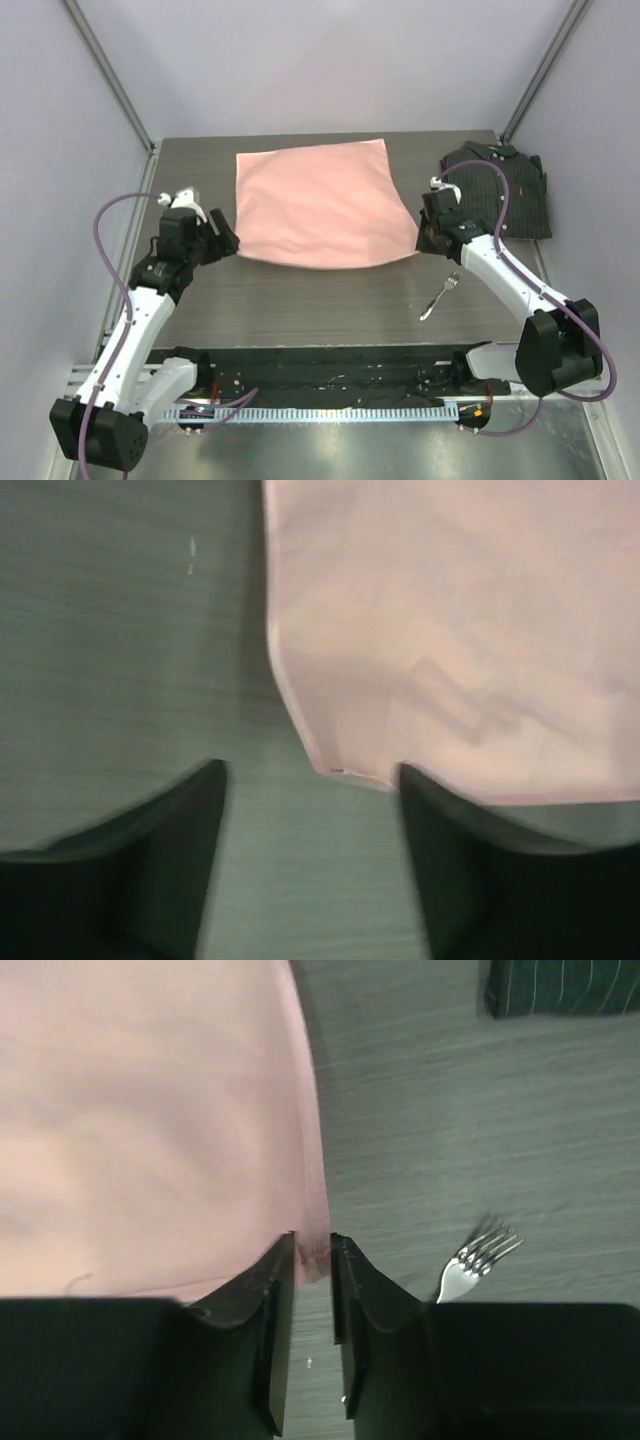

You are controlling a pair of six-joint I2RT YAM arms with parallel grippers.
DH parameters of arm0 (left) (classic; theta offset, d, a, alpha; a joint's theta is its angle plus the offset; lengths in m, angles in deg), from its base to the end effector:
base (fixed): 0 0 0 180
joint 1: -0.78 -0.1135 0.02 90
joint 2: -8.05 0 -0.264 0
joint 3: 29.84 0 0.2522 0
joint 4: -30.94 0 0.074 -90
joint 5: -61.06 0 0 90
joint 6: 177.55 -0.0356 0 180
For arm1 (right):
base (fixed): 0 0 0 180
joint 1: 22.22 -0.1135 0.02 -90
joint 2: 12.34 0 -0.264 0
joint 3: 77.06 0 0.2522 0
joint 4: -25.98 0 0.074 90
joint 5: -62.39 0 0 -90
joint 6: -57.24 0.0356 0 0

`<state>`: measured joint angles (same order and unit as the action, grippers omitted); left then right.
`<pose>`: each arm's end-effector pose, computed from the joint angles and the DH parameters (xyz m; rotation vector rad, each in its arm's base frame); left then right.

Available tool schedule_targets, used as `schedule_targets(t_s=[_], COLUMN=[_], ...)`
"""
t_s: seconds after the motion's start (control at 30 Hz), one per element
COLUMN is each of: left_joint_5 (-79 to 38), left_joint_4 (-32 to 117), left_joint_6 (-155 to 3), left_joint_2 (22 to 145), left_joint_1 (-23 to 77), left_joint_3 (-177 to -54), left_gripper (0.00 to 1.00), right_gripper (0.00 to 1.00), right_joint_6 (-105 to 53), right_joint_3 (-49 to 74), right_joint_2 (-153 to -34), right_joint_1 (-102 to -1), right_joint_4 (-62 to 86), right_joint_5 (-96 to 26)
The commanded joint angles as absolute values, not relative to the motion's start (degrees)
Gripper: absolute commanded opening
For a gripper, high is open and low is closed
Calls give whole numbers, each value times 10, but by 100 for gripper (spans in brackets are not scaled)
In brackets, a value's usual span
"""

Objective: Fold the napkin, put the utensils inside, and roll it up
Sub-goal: Flatten the napkin out

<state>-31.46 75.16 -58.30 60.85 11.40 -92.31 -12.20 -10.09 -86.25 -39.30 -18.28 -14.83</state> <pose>0.1961 -0.0352 0.3040 -0.3802 2.1612 -0.3478 0.2559 0.0704 0.2520 0.1697 2.4283 0.0185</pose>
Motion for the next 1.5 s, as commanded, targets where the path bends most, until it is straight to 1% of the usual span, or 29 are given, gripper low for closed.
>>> schedule_targets(t_s=[0.0,0.03,0.07,0.1,0.17,0.23,0.3,0.33,0.5,0.63,0.77,0.83,1.0,1.1,1.33,1.47], left_joint_5=[-292,-293,-295,-304,-310,-300,-293,-271,-208,-203,-205,-202,-206,-216,-209,-208], left_joint_4=[835,851,864,886,898,889,878,859,820,805,735,734,751,755,761,761], left_joint_6=[-548,-553,-560,-568,-588,-609,-619,-626,-642,-644,-635,-641,-650,-653,-653,-652], left_joint_2=[548,529,521,514,505,509,529,537,628,673,676,690,698,690,698,702], left_joint_1=[110,110,111,110,111,111,110,110,110,110,110,110,110,111,110,111], left_joint_3=[-904,-907,-918,-925,-948,-961,-978,-984,-1064,-1106,-1069,-1060,-1056,-1053,-1057,-1057], left_gripper=[92,98,100,100,100,100,100,100,100,100,100,100,100,100,100,100], right_gripper=[46,51,54,58,61,66,68,69,69,69,69,68,66,64,57,56], right_joint_6=[-91,-89,-86,-84,-82,-76,-63,-57,-8,16,29,27,11,0,1,4], right_joint_3=[-106,-106,-105,-102,-100,-98,-101,-104,-116,-142,-170,-175,-197,-199,-210,-223], right_joint_2=[-851,-850,-847,-843,-834,-831,-836,-840,-862,-844,-812,-801,-810,-831,-864,-863], right_joint_1=[-390,-389,-388,-388,-389,-388,-388,-389,-387,-367,-306,-279,-148,-113,-111,-111], right_joint_4=[-191,-193,-197,-202,-206,-212,-214,-217,-251,-263,-263,-264,-264,-270,-272,-268], right_joint_5=[-139,-145,-149,-154,-163,-165,-156,-147,-100,-101,-108,-121,-194,-225,-246,-251])
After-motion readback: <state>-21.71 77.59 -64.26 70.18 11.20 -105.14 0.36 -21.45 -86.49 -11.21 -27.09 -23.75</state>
